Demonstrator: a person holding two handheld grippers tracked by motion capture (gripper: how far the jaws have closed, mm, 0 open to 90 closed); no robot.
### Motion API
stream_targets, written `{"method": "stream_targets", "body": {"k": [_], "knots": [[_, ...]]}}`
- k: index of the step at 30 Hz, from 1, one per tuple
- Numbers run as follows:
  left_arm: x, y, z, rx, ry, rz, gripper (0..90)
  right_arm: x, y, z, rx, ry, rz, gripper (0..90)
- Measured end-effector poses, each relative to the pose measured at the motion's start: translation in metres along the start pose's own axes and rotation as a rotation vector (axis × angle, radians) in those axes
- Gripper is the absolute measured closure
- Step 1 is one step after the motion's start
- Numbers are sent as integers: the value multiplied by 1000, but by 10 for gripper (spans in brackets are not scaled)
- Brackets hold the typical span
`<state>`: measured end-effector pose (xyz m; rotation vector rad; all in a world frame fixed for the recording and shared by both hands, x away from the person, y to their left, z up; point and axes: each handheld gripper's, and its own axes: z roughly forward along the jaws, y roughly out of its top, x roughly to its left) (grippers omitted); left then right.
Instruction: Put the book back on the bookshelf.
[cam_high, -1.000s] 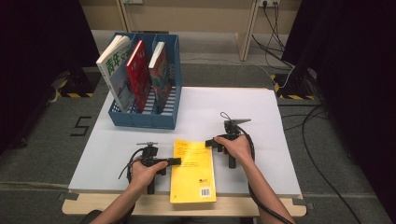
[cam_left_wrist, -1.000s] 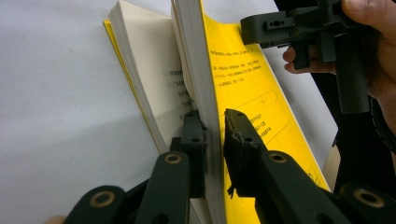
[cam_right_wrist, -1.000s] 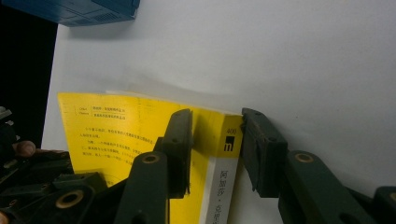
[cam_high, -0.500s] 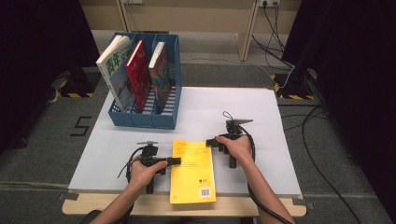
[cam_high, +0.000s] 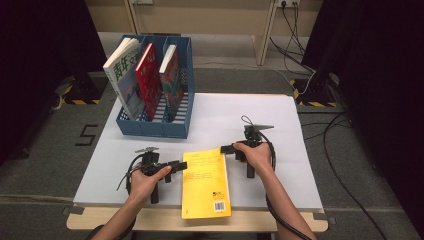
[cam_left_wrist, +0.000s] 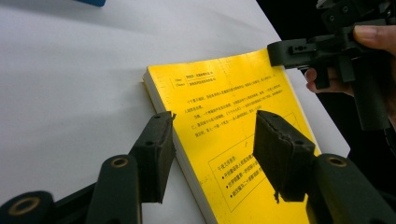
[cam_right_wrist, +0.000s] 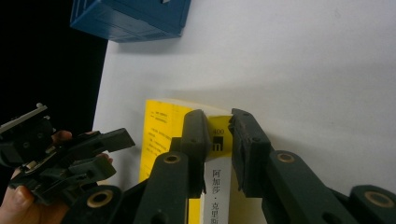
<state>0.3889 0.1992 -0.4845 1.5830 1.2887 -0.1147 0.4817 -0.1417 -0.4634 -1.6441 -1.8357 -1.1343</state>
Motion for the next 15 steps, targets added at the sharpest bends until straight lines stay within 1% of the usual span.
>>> {"method": "stream_targets", "body": {"k": [1, 3, 5, 8, 11, 12, 15], "knots": [[0, 0, 0, -4, -3, -2, 469, 1, 1, -2, -3, -3, -11, 768], [-1, 0, 0, -8, -10, -3, 468, 4, 2, -5, -11, 0, -8, 768], [-1, 1, -1, -18, -14, -1, 468, 4, 3, -9, -26, -1, -26, 769], [-2, 3, -3, -28, -10, 6, 468, 8, 4, -15, -43, -3, -38, 770], [-4, 5, -4, -43, -4, 23, 456, 12, 6, -21, -72, -3, -48, 770], [-5, 6, -5, -49, -3, 30, 444, 13, 7, -23, -85, -7, -63, 770], [-7, 8, -6, -62, 6, 52, 429, 18, 8, -30, -116, -19, -87, 771]]}}
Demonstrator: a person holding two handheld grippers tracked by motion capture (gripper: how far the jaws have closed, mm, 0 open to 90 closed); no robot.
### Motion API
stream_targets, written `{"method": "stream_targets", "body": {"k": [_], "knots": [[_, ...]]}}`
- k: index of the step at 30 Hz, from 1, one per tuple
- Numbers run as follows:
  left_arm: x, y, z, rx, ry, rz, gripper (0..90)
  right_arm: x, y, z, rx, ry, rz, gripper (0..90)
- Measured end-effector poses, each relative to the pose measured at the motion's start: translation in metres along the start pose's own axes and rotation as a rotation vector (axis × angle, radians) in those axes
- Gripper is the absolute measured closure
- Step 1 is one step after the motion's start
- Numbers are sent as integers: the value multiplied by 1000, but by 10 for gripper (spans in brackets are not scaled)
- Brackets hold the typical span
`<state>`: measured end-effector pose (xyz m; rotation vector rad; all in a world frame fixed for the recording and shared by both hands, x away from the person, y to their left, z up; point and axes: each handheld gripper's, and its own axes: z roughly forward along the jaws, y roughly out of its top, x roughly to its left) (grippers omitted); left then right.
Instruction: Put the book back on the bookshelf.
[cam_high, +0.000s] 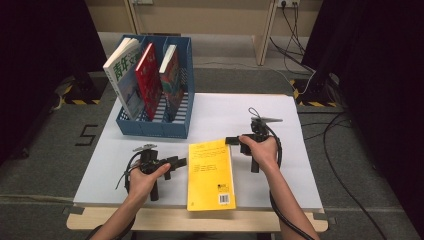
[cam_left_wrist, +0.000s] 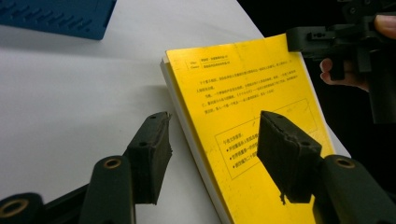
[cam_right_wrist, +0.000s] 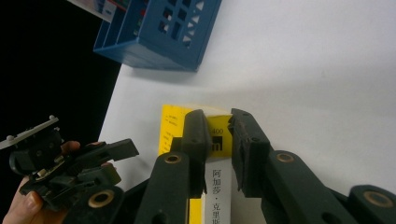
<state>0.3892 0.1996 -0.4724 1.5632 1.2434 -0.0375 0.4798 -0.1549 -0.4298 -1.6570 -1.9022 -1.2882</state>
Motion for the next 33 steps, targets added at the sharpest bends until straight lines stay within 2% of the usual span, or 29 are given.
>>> {"method": "stream_targets", "body": {"k": [8, 18, 21, 26, 33], "knots": [[-5, 3, 0, -22, 11, 32, 378, 16, 7, -18, -99, -28, -64, 772], [-17, 14, -3, -87, 62, 139, 364, 41, 14, -39, -259, -84, -159, 772], [-20, 17, -4, -104, 69, 160, 359, 48, 16, -44, -298, -90, -180, 772], [-24, 22, -4, -125, 83, 195, 345, 59, 18, -49, -352, -99, -207, 772], [-28, 28, -3, -141, 80, 222, 338, 68, 20, -49, -398, -127, -242, 773]]}}
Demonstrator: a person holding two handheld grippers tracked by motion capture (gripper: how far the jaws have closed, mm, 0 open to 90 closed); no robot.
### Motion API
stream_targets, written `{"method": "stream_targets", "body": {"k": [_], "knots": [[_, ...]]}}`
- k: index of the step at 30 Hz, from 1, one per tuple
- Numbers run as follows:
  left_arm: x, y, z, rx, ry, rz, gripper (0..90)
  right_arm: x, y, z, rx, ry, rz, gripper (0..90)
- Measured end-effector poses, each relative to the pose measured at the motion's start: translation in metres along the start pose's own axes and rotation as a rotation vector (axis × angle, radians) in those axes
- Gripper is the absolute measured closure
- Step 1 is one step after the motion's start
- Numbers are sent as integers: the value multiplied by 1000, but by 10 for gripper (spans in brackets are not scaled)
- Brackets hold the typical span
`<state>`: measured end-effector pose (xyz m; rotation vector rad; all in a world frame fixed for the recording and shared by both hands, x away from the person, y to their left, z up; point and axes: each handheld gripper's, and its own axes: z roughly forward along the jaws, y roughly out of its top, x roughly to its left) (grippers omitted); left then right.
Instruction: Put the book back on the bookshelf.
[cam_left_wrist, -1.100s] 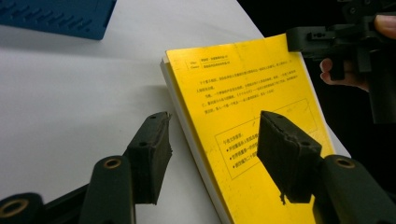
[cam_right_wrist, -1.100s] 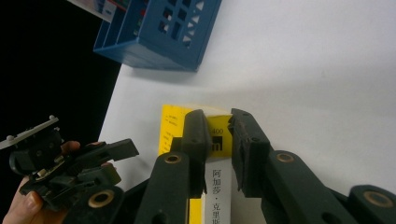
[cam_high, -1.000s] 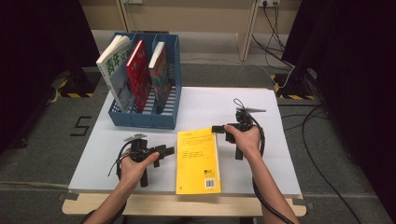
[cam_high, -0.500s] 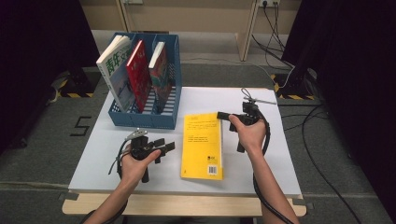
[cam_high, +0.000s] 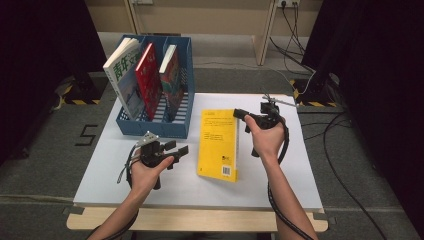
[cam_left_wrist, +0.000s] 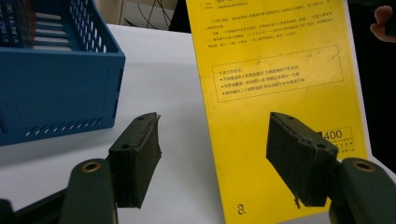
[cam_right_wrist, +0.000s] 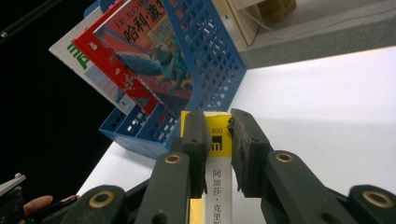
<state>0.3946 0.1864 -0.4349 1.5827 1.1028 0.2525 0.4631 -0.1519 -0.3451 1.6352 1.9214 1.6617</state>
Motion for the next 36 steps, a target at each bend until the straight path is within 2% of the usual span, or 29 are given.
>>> {"method": "stream_targets", "body": {"k": [7, 8, 16, 19, 25, 36], "knots": [[-4, 7, 3, -13, -7, 14, 339, 8, 7, -1, -44, -18, -16, 773], [-4, 7, 4, -12, -5, 19, 339, 8, 8, -1, -57, -26, -36, 773], [-7, 10, 8, -12, -6, 30, 342, 14, 11, -2, -101, -41, -55, 773], [-10, 12, 10, -16, -6, 39, 344, 16, 12, -2, -118, -50, -75, 773], [-21, 20, 16, -34, -7, 77, 343, 26, 13, 1, -158, -68, -98, 773], [-48, 37, 37, -46, -13, 180, 304, 38, 16, 9, -202, -101, -131, 773]]}}
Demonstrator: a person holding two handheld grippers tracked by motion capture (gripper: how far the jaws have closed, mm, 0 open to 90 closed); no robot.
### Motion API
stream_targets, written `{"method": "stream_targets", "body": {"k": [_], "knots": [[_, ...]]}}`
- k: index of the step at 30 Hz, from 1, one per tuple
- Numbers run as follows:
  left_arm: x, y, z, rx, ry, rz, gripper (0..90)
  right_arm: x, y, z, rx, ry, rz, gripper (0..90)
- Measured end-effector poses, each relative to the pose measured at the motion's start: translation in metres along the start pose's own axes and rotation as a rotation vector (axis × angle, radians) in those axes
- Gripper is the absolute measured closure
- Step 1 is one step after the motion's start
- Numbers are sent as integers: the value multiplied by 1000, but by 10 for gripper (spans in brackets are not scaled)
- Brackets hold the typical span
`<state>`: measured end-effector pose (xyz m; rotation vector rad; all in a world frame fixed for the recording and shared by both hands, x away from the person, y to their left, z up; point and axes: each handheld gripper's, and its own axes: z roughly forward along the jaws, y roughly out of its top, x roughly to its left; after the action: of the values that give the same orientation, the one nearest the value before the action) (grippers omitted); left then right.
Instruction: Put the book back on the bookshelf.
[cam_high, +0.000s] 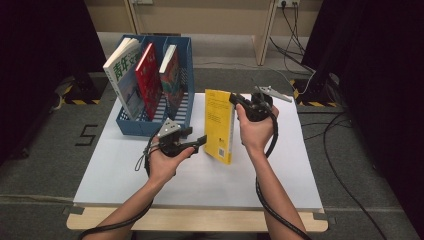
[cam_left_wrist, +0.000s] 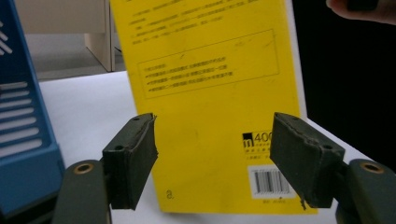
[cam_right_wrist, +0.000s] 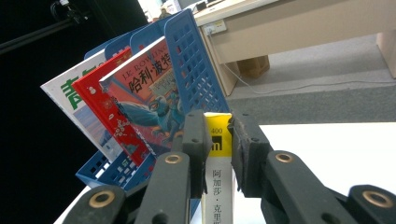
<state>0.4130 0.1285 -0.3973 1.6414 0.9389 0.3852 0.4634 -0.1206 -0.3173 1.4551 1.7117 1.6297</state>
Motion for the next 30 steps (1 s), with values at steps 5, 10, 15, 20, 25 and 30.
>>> {"method": "stream_targets", "body": {"k": [5, 10, 15, 20, 25, 30], "knots": [[-15, 13, 13, -16, -7, 44, 283, 5, 1, 4, -16, -16, -23, 773], [-25, 18, 28, -3, -8, 75, 271, 8, 1, 8, -18, -21, -31, 773], [-31, 24, 40, -5, 11, 93, 259, 11, 1, 9, -26, -32, -44, 773], [-39, 32, 52, -14, 41, 130, 245, 13, 1, 11, -32, -36, -47, 773], [-44, 34, 61, -12, 72, 155, 243, 16, 1, 12, -32, -44, -64, 773], [-46, 34, 70, 2, 104, 179, 241, 18, 0, 14, -35, -48, -67, 773]]}}
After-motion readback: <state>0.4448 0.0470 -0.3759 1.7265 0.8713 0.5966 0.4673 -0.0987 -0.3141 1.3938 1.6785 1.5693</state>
